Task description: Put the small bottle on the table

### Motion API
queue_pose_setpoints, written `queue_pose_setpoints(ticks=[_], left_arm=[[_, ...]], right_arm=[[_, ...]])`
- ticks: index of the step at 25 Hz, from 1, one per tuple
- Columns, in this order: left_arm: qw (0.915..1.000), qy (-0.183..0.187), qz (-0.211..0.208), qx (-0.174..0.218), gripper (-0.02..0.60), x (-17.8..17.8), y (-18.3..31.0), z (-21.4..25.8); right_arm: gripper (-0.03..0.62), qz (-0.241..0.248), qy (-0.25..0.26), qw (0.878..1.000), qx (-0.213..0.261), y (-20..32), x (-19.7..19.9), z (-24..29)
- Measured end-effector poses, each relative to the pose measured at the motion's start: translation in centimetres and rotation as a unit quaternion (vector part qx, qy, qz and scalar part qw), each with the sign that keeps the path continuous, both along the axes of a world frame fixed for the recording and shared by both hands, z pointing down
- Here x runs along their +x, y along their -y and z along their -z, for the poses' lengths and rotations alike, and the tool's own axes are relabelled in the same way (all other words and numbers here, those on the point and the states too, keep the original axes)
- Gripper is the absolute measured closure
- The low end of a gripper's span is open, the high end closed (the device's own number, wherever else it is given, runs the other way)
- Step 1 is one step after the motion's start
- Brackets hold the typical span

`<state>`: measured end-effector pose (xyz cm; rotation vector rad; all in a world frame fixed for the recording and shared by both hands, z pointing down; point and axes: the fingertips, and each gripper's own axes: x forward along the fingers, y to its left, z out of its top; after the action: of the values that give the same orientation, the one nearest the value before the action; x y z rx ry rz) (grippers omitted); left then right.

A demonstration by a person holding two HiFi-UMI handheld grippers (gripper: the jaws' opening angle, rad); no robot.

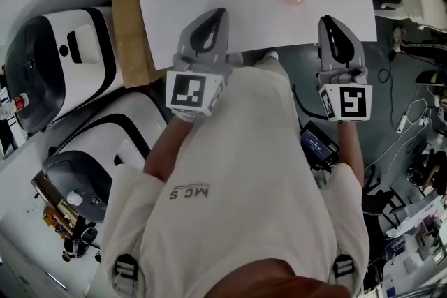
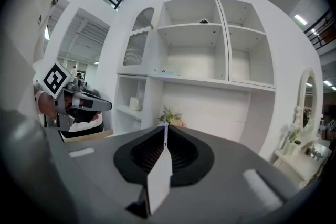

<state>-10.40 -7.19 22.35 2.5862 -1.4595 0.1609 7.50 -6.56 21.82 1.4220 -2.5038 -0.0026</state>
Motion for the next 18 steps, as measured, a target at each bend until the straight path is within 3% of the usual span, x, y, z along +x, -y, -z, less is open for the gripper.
queue_pose_setpoints(ticks=[18], left_arm=[[0.9998, -0.013, -0.013, -0.011, 0.581, 0.8, -1.7, -0.7]], right_arm=[[0.585, 0.002, 0.005, 1.0, -0.009, -1.4, -0.8, -0.6]])
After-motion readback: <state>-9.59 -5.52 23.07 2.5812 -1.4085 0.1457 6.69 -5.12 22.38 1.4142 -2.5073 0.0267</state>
